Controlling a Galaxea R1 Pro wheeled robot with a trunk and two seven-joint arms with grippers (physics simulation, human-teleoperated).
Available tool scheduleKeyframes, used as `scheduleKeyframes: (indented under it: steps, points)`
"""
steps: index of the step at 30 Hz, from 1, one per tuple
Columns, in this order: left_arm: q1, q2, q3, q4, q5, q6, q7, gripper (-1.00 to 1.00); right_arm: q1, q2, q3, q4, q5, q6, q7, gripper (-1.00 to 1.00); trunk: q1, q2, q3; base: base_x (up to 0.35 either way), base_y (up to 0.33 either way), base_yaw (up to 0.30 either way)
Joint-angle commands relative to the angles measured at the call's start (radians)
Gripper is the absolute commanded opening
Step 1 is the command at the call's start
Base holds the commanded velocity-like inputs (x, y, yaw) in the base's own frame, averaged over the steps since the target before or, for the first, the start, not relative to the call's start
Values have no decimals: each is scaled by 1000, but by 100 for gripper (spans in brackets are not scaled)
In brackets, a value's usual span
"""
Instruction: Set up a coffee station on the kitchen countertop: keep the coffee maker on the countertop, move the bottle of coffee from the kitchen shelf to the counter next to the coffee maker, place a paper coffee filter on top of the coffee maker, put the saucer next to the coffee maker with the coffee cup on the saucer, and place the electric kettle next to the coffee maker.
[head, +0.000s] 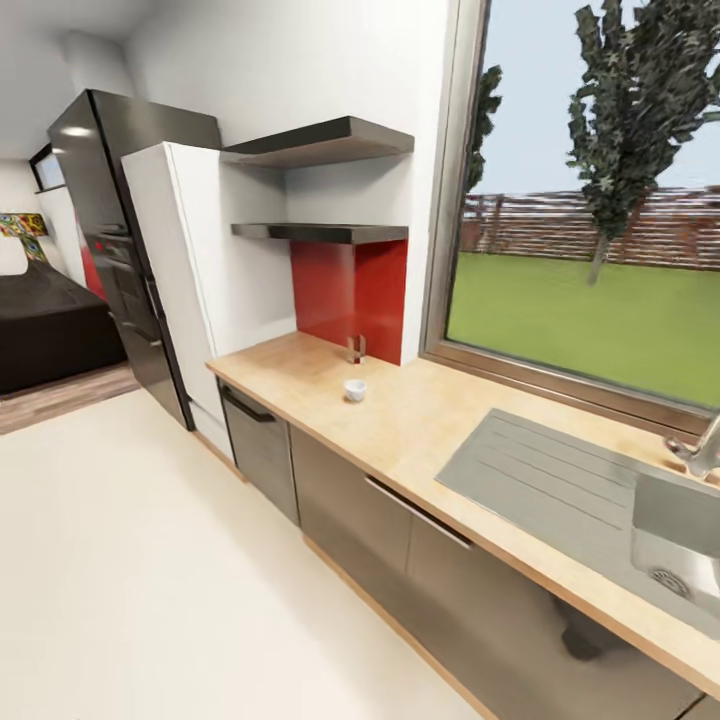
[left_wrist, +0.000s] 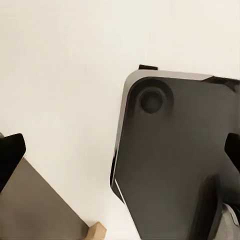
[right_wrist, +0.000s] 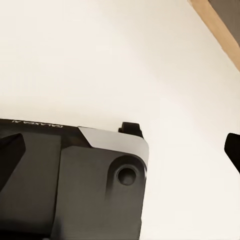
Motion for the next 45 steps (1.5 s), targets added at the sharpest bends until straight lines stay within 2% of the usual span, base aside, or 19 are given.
scheduleKeyframes:
  steps: [1, 19, 45]
  points:
    - [-1, -1, -6, 1, 9, -3, 2, 100, 0, 0, 9, -2, -9, 6, -5, 100, 1, -2, -2, 146, 333, 74]
    - [-1, -2, -6, 1, 9, -3, 2, 100, -1, -1, 9, -2, -9, 4, -5, 100, 1, -2, -2, 155, 328, 5]
    - [-1, -2, -6, 1, 9, -4, 2, 100, -1, -1, 10, -2, -7, 2, -5, 100, 1, -2, -2, 231, 279, 0]
